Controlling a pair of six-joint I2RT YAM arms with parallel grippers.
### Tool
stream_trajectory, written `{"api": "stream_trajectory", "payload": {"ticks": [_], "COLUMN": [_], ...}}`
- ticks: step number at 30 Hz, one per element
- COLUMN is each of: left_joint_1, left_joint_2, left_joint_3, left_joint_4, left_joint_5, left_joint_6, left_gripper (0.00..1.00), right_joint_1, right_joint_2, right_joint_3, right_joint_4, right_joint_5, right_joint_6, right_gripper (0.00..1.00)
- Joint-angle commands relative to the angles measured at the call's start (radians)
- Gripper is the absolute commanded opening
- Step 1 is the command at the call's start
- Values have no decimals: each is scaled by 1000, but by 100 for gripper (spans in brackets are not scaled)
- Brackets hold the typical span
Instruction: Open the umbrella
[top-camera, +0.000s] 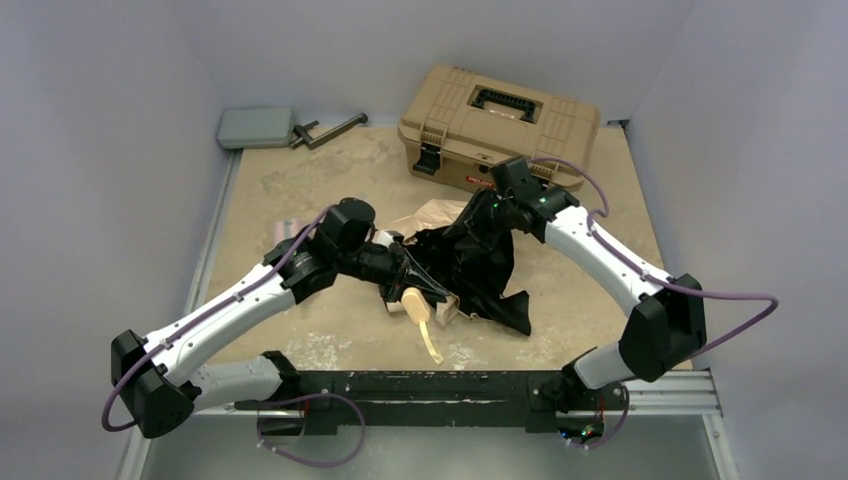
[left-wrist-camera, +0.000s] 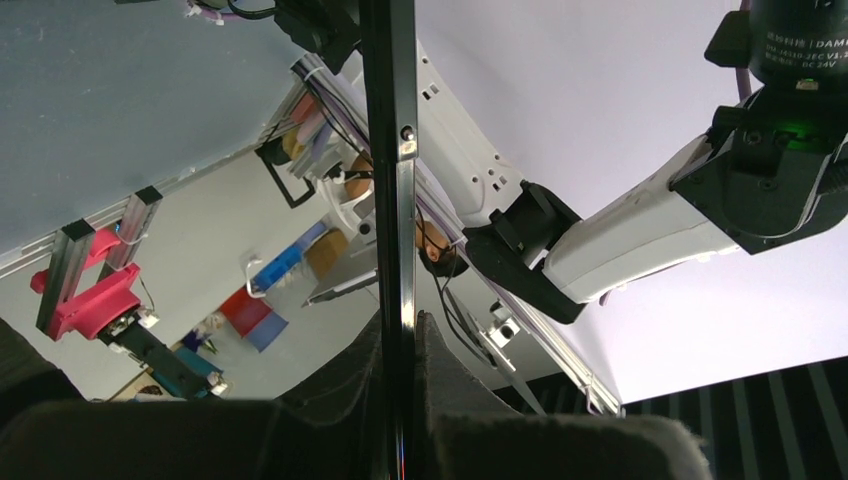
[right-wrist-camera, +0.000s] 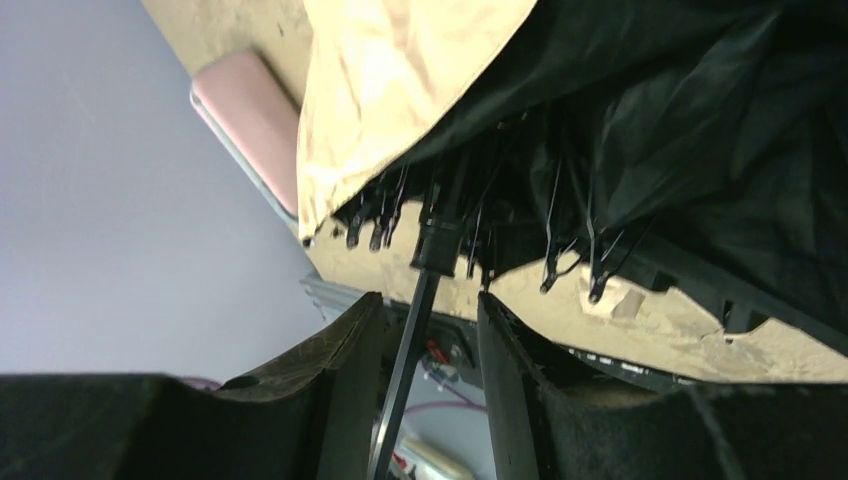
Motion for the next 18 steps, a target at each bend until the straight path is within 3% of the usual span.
{"api": "stream_trajectory", "payload": {"ticks": [1,7,18], "left_joint_1": [1,0,1], "left_joint_2": [8,30,34], "left_joint_3": [59,80,92], "left_joint_4": [58,62,75], "left_joint_5": [24,20,40], "left_joint_6": [54,61,67], "left_gripper": [0,0,0], "right_joint_1": [59,127,115], "right_joint_2": [-18,15,108], "right_joint_3": [-6,-11,14], "right_joint_4": [38,61,82], "right_joint_5": [-36,-43,-13], "right_joint_6": [34,79,44], "right_gripper": [38,38,33]}}
